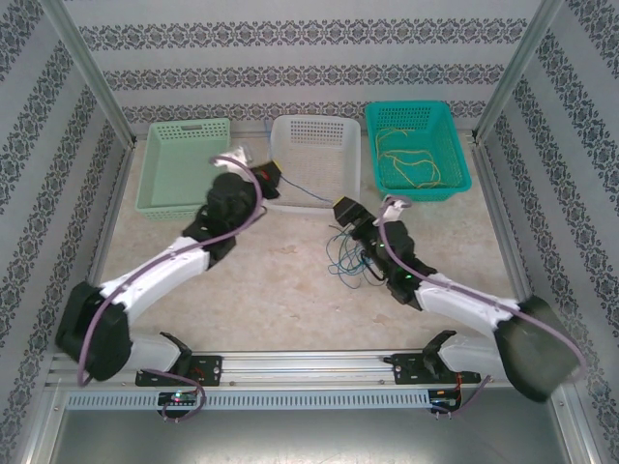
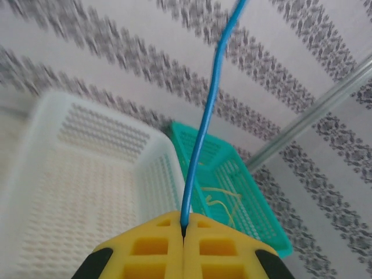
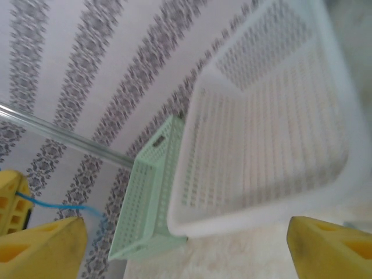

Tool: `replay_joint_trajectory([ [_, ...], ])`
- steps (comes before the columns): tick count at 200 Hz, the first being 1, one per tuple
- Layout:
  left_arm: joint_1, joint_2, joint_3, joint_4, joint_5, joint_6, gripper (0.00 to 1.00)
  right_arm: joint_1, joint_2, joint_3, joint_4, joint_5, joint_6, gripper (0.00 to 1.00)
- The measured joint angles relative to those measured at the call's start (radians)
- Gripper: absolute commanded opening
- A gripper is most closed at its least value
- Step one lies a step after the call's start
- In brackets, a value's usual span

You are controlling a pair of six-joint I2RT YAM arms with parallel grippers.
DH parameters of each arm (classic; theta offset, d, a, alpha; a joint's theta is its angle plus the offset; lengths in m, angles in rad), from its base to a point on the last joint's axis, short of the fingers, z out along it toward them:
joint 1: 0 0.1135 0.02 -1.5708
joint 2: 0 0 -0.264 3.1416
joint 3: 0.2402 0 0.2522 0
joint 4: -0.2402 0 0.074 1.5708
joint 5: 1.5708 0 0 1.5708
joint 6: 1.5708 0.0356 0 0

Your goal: Untangle the cables

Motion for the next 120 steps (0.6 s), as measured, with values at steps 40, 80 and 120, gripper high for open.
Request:
replay_joint_trajectory([
  [40,0.126,-0.086,0.259,-0.415,0.008,0.287,0.02,-0.154,-0.206,0.004,-0.187,-0.035,-0.166,0.93],
  [80,0.219,0.048,0.47,-0.765,-0.032,0.486,0.01,-0.275,-0.119,0.108,-0.447,-0.164,-0.252,0.94],
  [120,0.325,0.248,0.604,-0.986,-0.103,0.618,0.0,-0.275,0.005,0.245,-0.628,-0.259,-0.323,0.95],
])
